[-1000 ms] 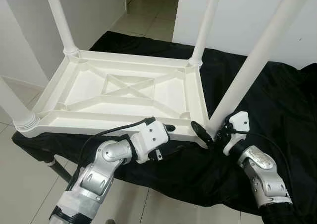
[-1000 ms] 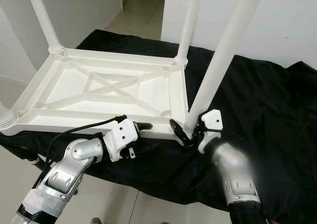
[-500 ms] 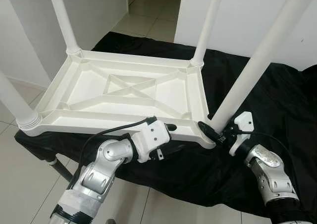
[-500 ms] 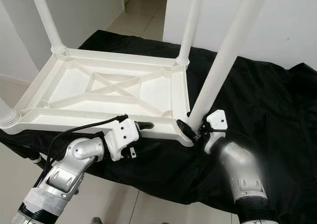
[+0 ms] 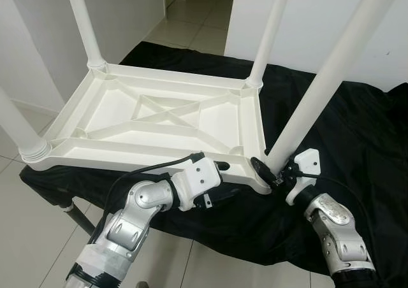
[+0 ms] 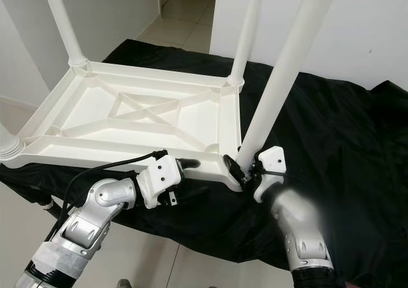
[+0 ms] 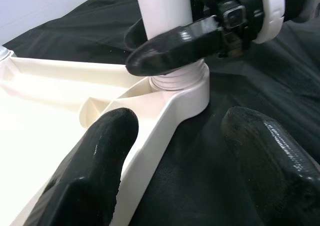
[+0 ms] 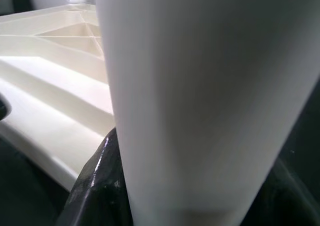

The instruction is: Building children table

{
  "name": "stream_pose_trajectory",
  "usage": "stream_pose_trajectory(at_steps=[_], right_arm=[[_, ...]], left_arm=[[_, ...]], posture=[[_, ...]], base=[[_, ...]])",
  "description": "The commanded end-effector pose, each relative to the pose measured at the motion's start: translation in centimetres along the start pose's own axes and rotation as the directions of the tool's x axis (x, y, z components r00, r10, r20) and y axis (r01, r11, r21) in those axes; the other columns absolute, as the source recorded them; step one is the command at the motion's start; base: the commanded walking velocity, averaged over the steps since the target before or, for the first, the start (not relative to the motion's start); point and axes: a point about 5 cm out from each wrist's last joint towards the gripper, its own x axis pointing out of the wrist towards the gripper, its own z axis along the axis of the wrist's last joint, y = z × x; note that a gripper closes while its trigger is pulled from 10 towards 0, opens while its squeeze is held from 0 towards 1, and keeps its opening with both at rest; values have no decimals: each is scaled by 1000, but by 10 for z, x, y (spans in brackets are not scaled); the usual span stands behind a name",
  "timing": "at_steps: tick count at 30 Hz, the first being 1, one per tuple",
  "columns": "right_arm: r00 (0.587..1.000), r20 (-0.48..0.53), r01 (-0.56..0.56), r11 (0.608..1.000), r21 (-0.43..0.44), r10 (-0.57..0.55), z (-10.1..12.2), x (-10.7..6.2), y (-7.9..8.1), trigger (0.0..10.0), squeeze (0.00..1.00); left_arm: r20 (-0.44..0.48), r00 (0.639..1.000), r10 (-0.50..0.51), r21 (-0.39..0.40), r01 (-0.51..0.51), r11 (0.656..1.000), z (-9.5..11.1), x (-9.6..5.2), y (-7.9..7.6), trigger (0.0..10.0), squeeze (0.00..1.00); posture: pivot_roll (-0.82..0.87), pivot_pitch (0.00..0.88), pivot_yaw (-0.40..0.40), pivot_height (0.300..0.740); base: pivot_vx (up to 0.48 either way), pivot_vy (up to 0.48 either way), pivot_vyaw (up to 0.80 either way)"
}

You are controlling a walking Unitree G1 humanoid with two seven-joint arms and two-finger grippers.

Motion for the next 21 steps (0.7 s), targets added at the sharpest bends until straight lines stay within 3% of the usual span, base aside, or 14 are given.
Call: stream_pose_trajectory(at_steps=[1,6,11,12,13,15,19,21], right_arm=[[992,-22,124,992,-3,-124,-2,-4,-5,10000,0],[968,-46,250,967,54,-247,-5,-5,5,10000,0],[914,-89,403,911,81,-397,-11,-8,9,10000,0],[858,-110,512,854,92,-502,-15,-9,12,10000,0],[858,-110,512,854,92,-502,-15,-9,12,10000,0],[802,-125,596,796,104,-584,-17,-7,16,10000,0],[757,-153,652,749,115,-636,-19,0,23,10000,0],[757,-153,652,749,119,-635,-18,2,26,10000,0]], left_arm=[[-18,999,31,-8,-31,999,-6,0,-1,10000,0],[-20,999,25,-6,-25,1000,-6,0,-1,10000,0],[-21,1000,19,-5,-19,1000,-7,-1,-2,10000,0],[-23,1000,17,-5,-17,1000,-7,-1,-3,10000,0],[-23,1000,17,-5,-17,1000,-7,-1,-3,10000,0],[-24,1000,18,-6,-18,1000,-7,-2,-3,10000,0],[-24,999,23,-7,-23,1000,-7,-3,-3,10000,0],[-23,999,24,-8,-25,1000,-7,-3,-4,10000,0]], posture=[[-8,36,-54,740],[-9,36,-53,740],[-8,42,-54,740],[-4,46,-59,740],[-4,46,-59,740],[0,51,-61,740],[6,53,-63,740],[6,53,-63,740]], base=[[0,0,0],[0,0,0],[0,0,0],[0,0,0],[0,0,0],[0,0,0],[0,0,0],[0,0,0]])
